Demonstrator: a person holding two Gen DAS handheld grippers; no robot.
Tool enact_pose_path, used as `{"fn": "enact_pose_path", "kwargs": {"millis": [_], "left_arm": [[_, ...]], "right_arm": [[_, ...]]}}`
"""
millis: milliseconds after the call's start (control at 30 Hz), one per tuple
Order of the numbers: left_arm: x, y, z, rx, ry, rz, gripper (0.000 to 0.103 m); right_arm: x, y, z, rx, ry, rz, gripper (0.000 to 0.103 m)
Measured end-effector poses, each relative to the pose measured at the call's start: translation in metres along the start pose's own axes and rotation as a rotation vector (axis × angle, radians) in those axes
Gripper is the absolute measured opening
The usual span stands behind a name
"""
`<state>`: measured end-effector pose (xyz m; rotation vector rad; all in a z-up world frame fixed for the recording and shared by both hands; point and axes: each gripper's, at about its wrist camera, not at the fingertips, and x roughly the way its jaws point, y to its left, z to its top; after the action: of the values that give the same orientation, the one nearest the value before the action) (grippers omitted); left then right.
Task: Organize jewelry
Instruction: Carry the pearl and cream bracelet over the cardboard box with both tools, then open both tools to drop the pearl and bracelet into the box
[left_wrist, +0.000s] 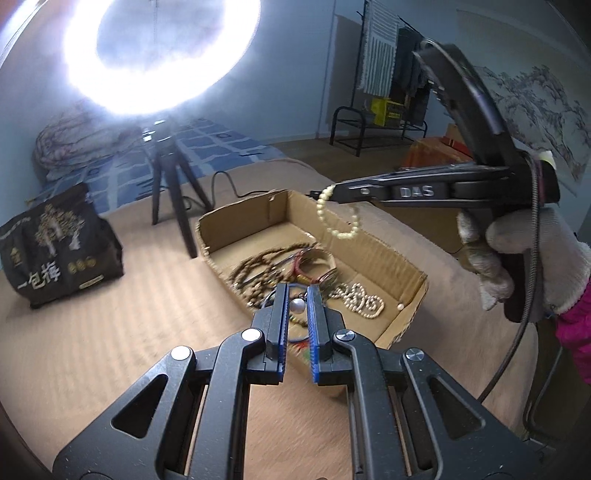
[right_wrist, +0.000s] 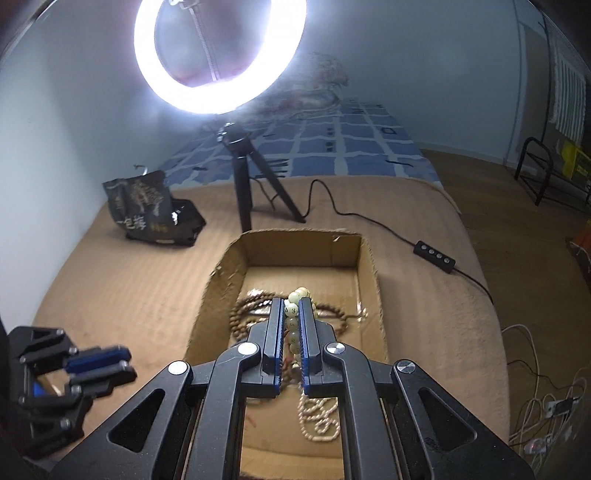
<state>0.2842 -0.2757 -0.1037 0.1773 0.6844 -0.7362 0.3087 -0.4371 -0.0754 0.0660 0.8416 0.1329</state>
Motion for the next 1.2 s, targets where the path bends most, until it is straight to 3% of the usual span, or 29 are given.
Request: {"fn": "enact_pose_path", "kwargs": {"millis": [367,1133,1167,1200], "left_arm": [[0.024,-0.020,0.004,0.011,0.025,-0.021,0.008],[0.025,-0.022,0.007,0.003,0.028,0.003,0.008],[0.025,-0.022,0.007,0.004,0.031,0.006,0.012],[0.026,-0.021,0.007,0.003,0.033,0.010,0.027]], "right_arm": [[0.020,-0.010,0.011,0.021,0.011,-0.012,0.006],[0.027,-0.014,0.007,0.056,0.024,0.014,0.006],[0.027,-0.013,0.007,0.053,0.023,0.010,0.010],[0.027,-0.013,0.007,0.050,0.022,0.006,0.015]]}}
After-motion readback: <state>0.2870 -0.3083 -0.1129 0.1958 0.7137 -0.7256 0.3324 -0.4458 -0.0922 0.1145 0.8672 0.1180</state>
